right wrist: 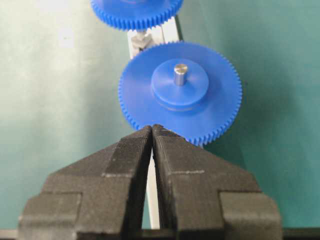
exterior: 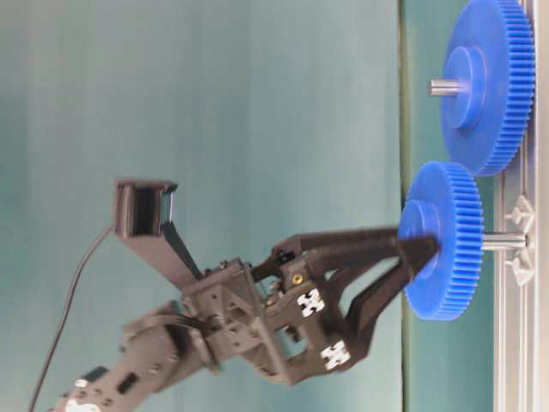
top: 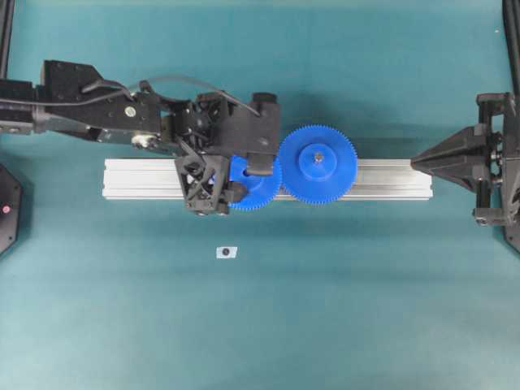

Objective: Find the location of the shaft and insert the small gear.

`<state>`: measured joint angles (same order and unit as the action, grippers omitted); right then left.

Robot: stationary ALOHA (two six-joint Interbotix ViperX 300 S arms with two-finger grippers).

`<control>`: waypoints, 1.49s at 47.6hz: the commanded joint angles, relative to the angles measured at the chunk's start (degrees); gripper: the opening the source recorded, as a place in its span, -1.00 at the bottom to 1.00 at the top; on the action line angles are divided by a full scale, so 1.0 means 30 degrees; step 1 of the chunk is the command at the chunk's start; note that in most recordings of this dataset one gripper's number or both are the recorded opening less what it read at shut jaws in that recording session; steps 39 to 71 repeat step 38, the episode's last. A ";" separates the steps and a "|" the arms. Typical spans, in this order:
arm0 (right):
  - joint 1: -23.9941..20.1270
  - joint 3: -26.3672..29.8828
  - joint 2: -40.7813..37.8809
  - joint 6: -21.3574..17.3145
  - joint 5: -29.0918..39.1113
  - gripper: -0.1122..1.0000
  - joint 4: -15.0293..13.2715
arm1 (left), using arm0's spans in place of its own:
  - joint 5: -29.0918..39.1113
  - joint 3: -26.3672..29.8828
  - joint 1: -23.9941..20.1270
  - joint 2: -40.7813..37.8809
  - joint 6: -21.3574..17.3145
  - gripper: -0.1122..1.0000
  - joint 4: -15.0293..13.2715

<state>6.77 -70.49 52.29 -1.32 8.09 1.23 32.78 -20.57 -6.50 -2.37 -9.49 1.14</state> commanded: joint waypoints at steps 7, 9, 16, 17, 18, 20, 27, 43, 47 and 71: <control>0.0000 0.0205 -0.0059 -0.0146 -0.0088 -0.52 0.0029 | -0.0527 0.0469 0.0000 0.1699 0.0000 0.73 0.0000; 0.0000 0.0205 -0.0059 -0.0146 -0.0059 -0.52 0.0029 | -0.0732 0.0439 0.0000 0.1846 0.0029 0.73 0.0000; 0.0000 0.0205 -0.0059 -0.0146 -0.0059 -0.52 0.0029 | -0.1230 0.0586 0.0000 0.1934 0.0029 0.69 0.0000; 0.0000 0.0205 -0.0059 -0.0146 -0.0088 -0.52 0.0029 | -0.1289 0.0645 0.0029 0.1934 0.0029 0.68 0.0000; 0.0000 0.0205 -0.0059 -0.0146 -0.0088 -0.52 0.0029 | -0.1318 0.0674 0.0029 0.1934 0.0029 0.65 0.0000; 0.0000 0.0205 -0.0059 -0.0146 -0.0059 -0.52 0.0029 | -0.1377 0.0732 0.0059 0.1992 0.0000 0.57 0.0000; 0.0000 0.0205 -0.0059 -0.0146 -0.0088 -0.52 0.0029 | -0.1494 0.0645 0.0088 0.2080 0.0000 -0.07 0.0000; 0.0000 0.0205 -0.0059 -0.0176 -0.0059 -0.52 0.0029 | -0.1699 0.0498 0.0059 0.1816 0.0029 -0.83 0.0000; 0.0000 0.0205 -0.0059 -0.0176 -0.0059 -0.52 0.0029 | -0.1699 0.0498 0.0059 0.1816 0.0029 -0.83 0.0000; 0.0000 0.0205 -0.0059 -0.0176 -0.0059 -0.52 0.0029 | -0.1699 0.0498 0.0059 0.1816 0.0029 -0.83 0.0000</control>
